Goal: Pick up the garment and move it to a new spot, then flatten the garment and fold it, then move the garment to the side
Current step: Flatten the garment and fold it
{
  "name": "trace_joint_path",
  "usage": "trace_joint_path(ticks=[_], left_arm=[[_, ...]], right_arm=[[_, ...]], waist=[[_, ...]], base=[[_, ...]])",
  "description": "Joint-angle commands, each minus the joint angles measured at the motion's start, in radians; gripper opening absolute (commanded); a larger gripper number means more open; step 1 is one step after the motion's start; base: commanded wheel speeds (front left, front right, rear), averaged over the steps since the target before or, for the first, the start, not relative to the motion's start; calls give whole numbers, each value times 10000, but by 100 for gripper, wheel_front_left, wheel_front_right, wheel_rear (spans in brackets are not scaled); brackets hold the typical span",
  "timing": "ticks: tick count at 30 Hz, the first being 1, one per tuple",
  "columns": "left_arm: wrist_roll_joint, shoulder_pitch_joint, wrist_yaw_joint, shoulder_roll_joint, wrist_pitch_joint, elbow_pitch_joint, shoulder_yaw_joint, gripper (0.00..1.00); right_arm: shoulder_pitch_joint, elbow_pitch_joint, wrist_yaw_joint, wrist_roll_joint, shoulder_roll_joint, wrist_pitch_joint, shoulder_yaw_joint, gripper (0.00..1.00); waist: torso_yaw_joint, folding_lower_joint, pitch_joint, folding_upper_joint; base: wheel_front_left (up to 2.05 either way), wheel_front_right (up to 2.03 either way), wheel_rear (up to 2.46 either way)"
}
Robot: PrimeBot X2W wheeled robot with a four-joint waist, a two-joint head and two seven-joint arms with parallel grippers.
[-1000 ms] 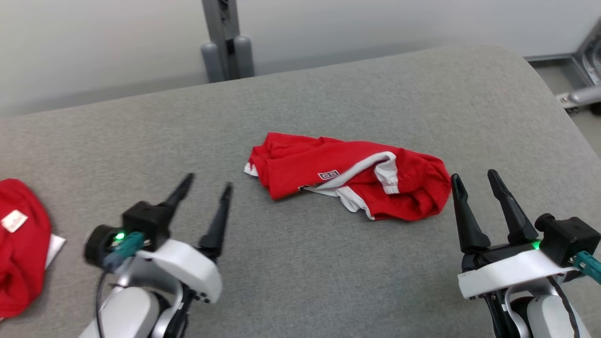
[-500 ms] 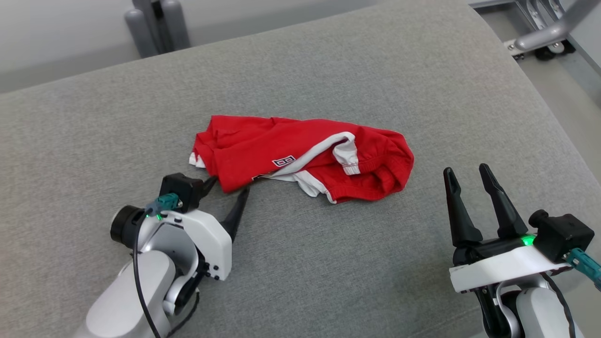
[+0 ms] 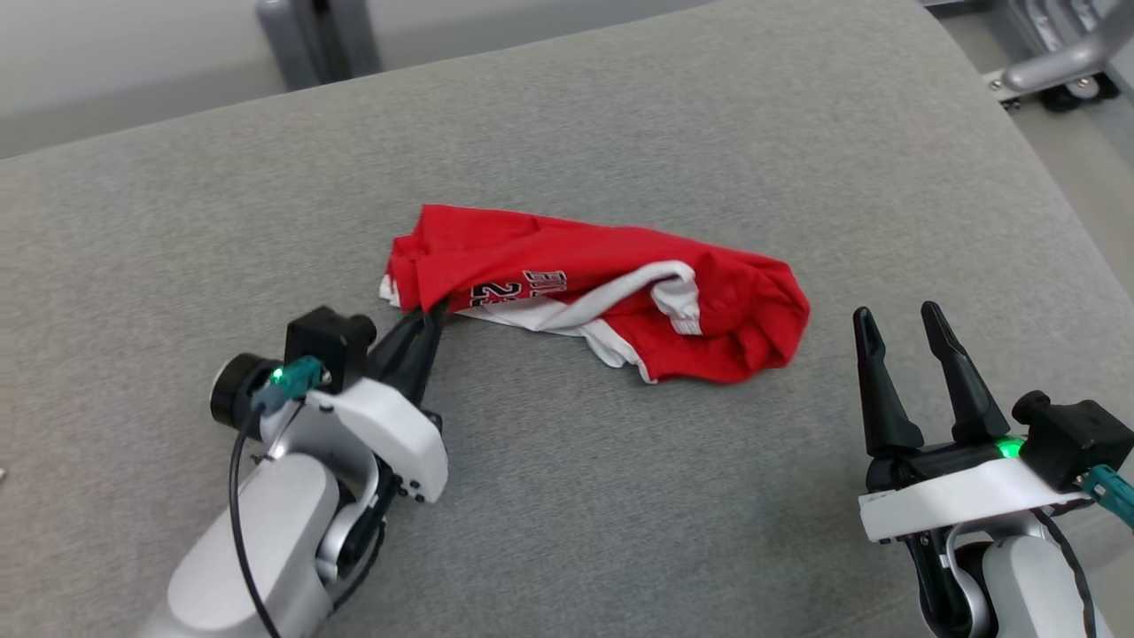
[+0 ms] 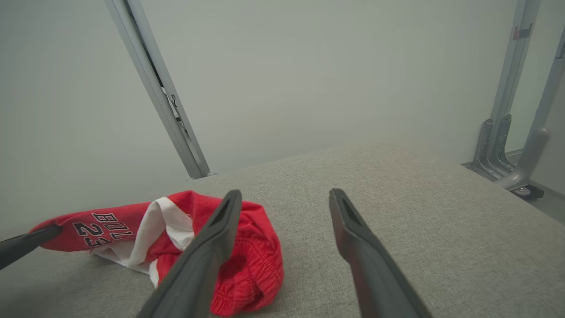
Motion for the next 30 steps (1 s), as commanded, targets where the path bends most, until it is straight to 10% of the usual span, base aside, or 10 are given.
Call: trace_joint_path(ticks=[1,19,25,30], left_arm=[[78,279,122,98,-66,-277,15,0],[514,3360,2287,2258,1398,-7821,370,0],[773,2581,2098,2536,1796,-8283,416,0],[395,995,1353,1943,2147,-5887,216,0]], right_arm=[[-25,34,5,-67,-65,-21,-60,100],[-121,-409,5,-420,-66,530,-429,100],[-208,-403,5,-287,-66,554,-289,100],[-288,-202,5,-78,-68,453,-4,100]], waist=[[247,0,-49,0],[1631,0,-151,0],[1503,0,-155,0],[877,0,-66,0]], base=[[0,0,0],[0,0,0],[0,0,0],[0,0,0]])
